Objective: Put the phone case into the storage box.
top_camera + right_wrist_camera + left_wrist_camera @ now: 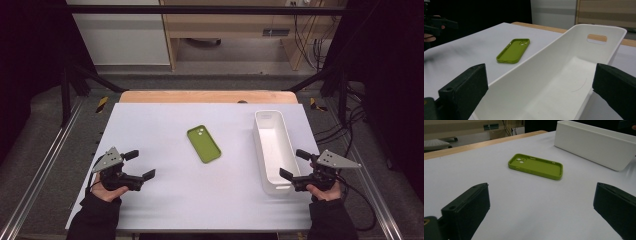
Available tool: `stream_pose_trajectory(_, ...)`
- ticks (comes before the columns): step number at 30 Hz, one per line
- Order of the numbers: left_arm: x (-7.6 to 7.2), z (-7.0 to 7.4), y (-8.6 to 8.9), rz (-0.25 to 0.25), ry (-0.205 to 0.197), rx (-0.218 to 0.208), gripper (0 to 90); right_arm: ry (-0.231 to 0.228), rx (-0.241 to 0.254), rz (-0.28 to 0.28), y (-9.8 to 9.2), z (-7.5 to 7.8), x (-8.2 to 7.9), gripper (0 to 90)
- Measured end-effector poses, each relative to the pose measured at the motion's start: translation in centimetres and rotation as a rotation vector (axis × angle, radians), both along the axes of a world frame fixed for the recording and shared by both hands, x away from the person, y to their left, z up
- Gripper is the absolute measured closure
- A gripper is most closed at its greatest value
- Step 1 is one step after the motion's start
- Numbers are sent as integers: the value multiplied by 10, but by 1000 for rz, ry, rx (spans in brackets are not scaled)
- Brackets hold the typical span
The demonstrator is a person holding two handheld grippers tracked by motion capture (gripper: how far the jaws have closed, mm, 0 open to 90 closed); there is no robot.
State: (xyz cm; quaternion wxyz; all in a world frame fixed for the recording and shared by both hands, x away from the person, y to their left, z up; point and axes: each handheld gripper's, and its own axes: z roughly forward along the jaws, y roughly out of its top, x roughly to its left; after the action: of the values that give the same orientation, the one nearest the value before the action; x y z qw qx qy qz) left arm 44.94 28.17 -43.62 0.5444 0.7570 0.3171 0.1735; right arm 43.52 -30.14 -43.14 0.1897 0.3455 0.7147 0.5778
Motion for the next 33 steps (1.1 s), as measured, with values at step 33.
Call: stream_pose_trajectory(33,6,15,-26,-9,29,32,2,-12,-4,4,0,3,-1,4)
